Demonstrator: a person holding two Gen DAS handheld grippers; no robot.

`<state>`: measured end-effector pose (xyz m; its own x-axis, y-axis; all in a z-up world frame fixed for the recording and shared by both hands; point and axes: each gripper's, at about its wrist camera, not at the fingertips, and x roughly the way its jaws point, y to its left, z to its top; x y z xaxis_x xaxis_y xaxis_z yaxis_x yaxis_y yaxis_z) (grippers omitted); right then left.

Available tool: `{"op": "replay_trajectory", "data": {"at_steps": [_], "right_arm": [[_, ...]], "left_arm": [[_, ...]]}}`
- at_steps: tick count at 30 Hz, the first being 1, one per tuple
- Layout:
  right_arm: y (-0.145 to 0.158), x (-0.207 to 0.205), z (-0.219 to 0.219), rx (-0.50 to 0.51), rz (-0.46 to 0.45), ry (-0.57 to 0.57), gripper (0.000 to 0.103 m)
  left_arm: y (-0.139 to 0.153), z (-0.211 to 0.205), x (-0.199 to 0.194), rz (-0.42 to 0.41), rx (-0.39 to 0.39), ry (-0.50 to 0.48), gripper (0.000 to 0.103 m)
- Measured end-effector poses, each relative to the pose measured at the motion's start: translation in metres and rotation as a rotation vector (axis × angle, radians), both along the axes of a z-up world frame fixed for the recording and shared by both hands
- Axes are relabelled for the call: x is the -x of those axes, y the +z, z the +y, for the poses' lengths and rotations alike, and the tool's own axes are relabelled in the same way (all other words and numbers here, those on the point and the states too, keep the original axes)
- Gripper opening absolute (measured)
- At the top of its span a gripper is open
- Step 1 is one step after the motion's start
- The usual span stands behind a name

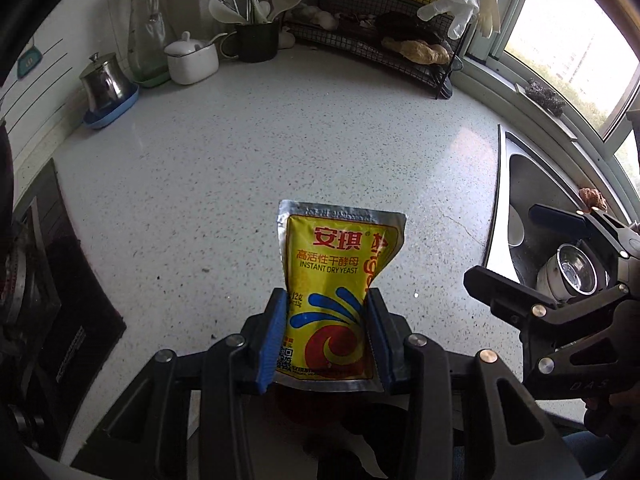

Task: Collect trash
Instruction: 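Carry the yeast packet in the left gripper down over the red bin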

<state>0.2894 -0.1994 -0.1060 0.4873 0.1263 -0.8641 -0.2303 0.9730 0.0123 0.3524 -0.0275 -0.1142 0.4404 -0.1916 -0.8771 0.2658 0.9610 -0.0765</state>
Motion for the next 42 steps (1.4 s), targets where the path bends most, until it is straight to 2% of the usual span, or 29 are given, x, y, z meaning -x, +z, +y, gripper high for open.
{"op": "replay_trajectory", "data": {"at_steps": [6,11,17,23,30,36,42], "right_arm": [[0.006,0.030,0.029,0.000,-0.004,0.065,0.102],[0.004,0.060,0.044,0.001,0.006,0.100,0.102],[-0.018,0.093,0.067,0.004,0.061,0.125,0.102],[-0.057,0.114,0.083,0.018,0.135,0.135,0.102],[-0.127,0.118,0.092,0.033,0.216,0.136,0.102],[-0.210,0.107,0.092,0.045,0.287,0.106,0.102],[-0.303,0.098,0.081,0.043,0.341,0.067,0.102]], "left_arm": [[0.002,0.043,0.051,0.001,0.007,0.056,0.037],[-0.007,0.072,0.095,0.025,0.016,0.091,0.038],[-0.036,0.095,0.137,0.086,0.034,0.124,0.038],[-0.081,0.109,0.160,0.156,0.019,0.147,0.038],[-0.157,0.118,0.162,0.237,0.009,0.157,0.038],[-0.244,0.121,0.150,0.293,0.008,0.148,0.038],[-0.342,0.107,0.130,0.367,0.026,0.128,0.038]]}}
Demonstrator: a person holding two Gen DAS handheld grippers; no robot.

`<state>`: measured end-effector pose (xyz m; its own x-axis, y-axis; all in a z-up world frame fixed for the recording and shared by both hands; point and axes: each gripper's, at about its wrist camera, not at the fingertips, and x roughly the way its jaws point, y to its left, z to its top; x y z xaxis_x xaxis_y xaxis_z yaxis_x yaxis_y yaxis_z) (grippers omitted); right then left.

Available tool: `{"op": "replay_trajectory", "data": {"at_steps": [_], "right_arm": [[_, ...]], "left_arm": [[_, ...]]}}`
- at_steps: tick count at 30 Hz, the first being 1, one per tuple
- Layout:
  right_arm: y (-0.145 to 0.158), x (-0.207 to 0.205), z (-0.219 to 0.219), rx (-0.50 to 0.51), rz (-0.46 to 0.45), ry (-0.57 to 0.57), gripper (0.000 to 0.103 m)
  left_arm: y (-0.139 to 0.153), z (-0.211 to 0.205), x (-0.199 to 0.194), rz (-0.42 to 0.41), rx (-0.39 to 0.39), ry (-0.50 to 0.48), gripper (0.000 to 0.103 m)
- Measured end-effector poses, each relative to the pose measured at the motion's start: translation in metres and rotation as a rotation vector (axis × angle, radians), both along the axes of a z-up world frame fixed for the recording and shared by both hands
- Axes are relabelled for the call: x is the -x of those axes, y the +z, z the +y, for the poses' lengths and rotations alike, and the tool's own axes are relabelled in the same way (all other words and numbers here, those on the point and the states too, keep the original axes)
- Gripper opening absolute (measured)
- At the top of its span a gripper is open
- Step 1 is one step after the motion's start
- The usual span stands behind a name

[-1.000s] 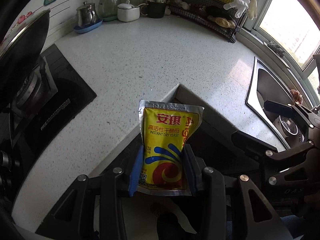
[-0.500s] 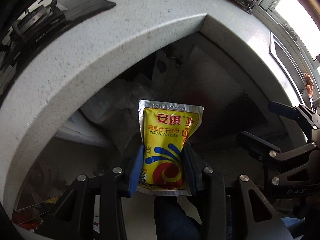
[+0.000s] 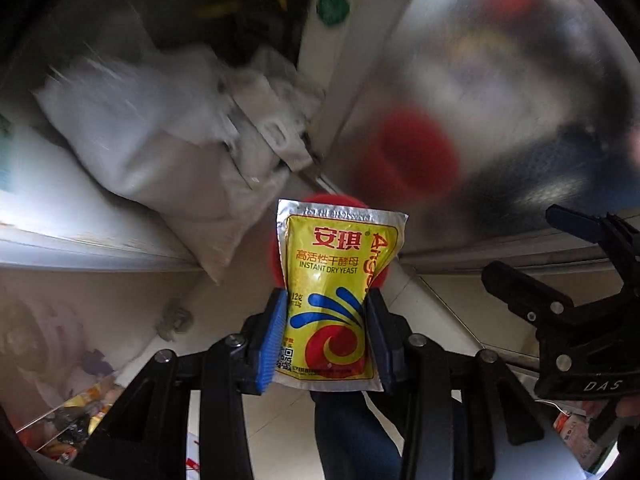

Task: Collect trash
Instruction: 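Carry the yeast packet in the left gripper down over the red bin, then open the left gripper to drop the yeast packet into the bin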

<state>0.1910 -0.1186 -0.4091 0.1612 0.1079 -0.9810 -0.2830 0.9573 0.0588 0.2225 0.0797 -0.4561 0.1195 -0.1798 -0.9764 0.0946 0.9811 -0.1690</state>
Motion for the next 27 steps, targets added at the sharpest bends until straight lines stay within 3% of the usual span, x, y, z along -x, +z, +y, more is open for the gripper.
{"op": "replay_trajectory", "data": {"at_steps": [6,12,22,27], "right_arm": [[-0.079,0.007,-0.018,0.015,0.063,-0.037,0.102],[-0.115,0.008,-0.028,0.033,0.092,-0.048,0.102],[-0.106,0.006,-0.034,0.028,0.099,-0.058,0.102],[-0.107,0.007,-0.032,0.028,0.096,-0.037,0.102]], "left_arm": [[-0.082,-0.017,-0.012,0.086,0.024,-0.025,0.038],[-0.114,-0.028,-0.011,0.129,0.038,-0.037,0.042],[-0.119,-0.035,-0.014,0.122,0.057,-0.043,0.046],[-0.125,-0.029,-0.017,0.122,0.078,-0.005,0.058]]}}
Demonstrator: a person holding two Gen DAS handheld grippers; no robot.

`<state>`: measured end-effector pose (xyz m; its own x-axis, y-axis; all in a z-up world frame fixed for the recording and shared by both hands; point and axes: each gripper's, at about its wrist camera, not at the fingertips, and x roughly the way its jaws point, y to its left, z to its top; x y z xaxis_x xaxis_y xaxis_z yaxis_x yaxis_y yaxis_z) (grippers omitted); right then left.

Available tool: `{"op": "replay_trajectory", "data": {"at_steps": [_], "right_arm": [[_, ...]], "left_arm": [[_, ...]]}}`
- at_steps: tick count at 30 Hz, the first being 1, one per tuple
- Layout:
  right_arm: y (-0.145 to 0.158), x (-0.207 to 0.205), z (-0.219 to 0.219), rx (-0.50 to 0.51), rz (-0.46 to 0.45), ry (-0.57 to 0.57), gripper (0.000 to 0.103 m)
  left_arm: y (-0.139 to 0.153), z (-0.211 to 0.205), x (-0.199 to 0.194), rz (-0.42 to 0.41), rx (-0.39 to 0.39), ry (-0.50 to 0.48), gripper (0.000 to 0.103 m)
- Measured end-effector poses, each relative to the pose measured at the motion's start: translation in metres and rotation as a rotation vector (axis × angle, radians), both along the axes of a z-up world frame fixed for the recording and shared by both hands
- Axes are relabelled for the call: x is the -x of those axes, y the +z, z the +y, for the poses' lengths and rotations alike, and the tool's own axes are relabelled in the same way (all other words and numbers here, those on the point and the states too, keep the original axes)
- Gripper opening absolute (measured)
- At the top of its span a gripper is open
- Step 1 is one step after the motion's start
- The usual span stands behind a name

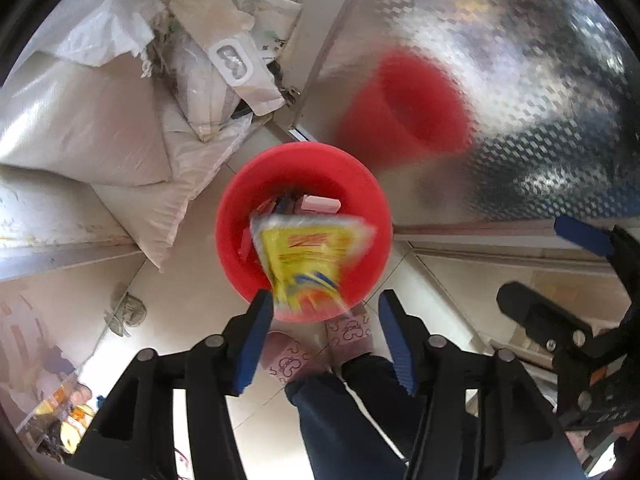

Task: Collect trash
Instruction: 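Open the left gripper to drop the yeast packet into the bin, then raise both tools up away from the bin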

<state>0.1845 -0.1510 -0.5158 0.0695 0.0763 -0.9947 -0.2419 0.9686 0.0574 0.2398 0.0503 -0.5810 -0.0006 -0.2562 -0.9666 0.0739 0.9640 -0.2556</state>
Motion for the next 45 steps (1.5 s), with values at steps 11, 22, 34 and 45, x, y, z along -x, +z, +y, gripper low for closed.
{"op": "replay_trajectory", "data": {"at_steps": [11,22,34,45], "right_arm": [[0.008,0.003,0.006,-0.016,0.003,0.025,0.102],[0.091,0.015,0.028,-0.039,-0.068,0.135,0.102],[0.276,0.057,0.034,-0.055,-0.288,0.138,0.102],[0.403,0.139,0.037,0.051,-0.599,0.021,0.102]], "left_arm": [[0.020,0.006,0.010,-0.034,-0.011,0.028,0.079],[0.146,0.030,0.047,-0.159,-0.130,0.135,0.084],[0.338,0.036,0.103,-0.376,-0.158,0.178,0.086],[0.475,0.042,0.176,-0.644,-0.196,0.088,0.099]]}}
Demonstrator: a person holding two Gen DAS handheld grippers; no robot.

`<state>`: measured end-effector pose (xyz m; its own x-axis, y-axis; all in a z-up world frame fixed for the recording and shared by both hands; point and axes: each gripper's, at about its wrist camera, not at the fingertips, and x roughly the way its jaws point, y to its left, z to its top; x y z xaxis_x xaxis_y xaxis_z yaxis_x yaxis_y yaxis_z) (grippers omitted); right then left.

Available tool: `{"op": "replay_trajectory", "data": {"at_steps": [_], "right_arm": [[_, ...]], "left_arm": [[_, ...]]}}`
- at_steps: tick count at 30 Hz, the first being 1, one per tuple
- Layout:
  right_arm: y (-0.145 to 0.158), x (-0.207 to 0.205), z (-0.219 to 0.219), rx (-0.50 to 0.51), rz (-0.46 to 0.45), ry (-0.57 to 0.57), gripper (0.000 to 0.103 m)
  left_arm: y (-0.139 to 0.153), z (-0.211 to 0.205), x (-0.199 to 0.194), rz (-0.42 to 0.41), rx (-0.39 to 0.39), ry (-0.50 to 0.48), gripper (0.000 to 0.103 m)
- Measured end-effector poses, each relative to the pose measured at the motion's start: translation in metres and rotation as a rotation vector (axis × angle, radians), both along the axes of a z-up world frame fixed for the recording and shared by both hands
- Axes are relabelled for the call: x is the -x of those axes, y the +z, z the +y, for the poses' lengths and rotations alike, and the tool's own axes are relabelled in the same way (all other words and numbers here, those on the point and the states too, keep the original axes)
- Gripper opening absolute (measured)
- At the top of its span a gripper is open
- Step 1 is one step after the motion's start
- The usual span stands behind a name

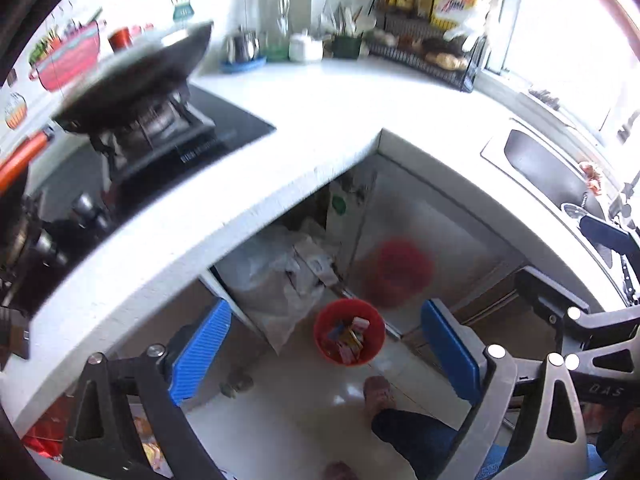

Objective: Collect trash

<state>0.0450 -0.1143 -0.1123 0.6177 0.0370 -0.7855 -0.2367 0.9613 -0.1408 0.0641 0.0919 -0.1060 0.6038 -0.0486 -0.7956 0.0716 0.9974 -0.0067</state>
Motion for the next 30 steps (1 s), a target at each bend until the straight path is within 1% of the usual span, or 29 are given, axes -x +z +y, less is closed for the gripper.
{"op": "replay_trajectory", "data": {"at_steps": [3,7,12,18,21,23,26,30], "right_arm": [[0.029,0.031,0.003,0.020,-0.089,-0.031,0.102],[0.056,0.068,0.008,0.004,-0.143,-0.068,0.102],[0.079,0.101,0.012,0.003,-0.167,-0.106,0.102],[0.098,0.120,0.016,0.023,-0.202,-0.135,0.102],[0.109,0.133,0.017,0.026,-0.228,-0.151,0.102],[0.114,0.134,0.016,0.022,-0.244,-0.155,0.102],[0.115,0.136,0.018,0.022,-0.251,-0.153,0.102],[0.111,0.142,0.020,0.007,-0.248,-0.149,0.102]], "left_arm": [[0.026,0.003,0.029,-0.056,-0.014,-0.008,0.102],[0.055,0.009,0.064,-0.110,-0.006,-0.021,0.102],[0.076,0.011,0.096,-0.139,0.017,-0.036,0.102],[0.102,0.012,0.124,-0.178,0.060,-0.031,0.102],[0.108,0.009,0.130,-0.188,0.060,-0.042,0.102],[0.112,0.008,0.137,-0.198,0.052,-0.037,0.102],[0.114,0.008,0.144,-0.195,0.077,-0.033,0.102],[0.112,0.007,0.150,-0.177,0.078,-0.019,0.102]]}}
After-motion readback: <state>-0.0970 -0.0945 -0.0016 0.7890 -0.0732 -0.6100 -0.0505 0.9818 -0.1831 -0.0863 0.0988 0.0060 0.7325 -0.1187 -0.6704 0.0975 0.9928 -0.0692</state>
